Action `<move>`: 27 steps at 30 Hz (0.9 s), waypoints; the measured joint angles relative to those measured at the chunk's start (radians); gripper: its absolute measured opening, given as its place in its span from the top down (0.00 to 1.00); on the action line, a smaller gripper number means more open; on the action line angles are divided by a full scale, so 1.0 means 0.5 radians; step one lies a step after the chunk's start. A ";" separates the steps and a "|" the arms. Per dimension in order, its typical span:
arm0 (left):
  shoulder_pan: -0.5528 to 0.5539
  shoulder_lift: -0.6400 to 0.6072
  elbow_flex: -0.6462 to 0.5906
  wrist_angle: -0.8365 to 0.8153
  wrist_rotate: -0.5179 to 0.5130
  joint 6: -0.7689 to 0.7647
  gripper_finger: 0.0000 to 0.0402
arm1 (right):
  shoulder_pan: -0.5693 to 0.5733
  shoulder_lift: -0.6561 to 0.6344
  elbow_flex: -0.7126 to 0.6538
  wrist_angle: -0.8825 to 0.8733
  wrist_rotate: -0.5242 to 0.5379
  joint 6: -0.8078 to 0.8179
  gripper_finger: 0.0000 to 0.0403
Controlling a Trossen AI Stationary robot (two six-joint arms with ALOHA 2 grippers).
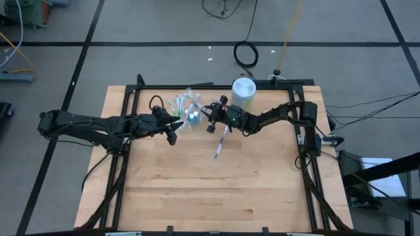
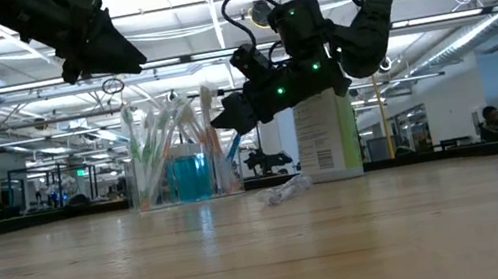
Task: Pick & Place toothbrushing station
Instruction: Put the orange toothbrush into the transparent organizer, then put the purple toothbrush into the transparent organizer
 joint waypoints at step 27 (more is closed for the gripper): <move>0.000 0.008 0.000 0.008 0.093 -0.192 0.69 | 0.220 -0.701 0.002 -1.508 0.294 0.511 0.58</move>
